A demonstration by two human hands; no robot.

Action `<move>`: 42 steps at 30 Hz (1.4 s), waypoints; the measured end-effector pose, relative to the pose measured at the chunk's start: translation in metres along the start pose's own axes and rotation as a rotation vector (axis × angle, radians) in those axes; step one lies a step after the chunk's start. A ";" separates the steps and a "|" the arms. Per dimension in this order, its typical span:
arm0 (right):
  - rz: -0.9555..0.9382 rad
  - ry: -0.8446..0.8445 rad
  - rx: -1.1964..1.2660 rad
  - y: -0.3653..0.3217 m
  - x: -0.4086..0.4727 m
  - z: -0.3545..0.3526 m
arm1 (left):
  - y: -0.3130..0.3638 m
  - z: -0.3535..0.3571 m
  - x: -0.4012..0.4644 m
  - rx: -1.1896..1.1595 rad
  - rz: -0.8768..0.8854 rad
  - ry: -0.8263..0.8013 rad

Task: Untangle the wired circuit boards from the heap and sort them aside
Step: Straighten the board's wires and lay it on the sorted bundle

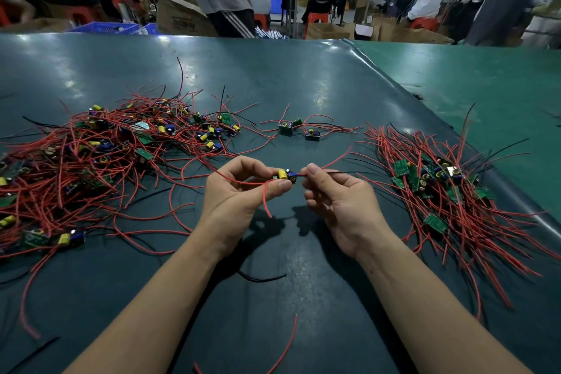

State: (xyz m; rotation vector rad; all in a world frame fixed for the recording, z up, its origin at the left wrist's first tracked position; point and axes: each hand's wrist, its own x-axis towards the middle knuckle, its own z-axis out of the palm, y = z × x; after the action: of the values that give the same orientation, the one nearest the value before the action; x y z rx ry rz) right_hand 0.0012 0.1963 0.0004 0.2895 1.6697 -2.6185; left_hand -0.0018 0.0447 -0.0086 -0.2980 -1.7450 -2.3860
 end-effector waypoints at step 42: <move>-0.016 0.034 -0.019 -0.005 0.003 -0.004 | 0.001 -0.004 0.003 0.000 0.030 0.053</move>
State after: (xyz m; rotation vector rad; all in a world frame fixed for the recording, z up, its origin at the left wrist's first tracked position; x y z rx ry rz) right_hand -0.0018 0.2023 0.0031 0.3237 1.7128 -2.6225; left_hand -0.0047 0.0406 -0.0082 -0.2571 -1.7061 -2.3511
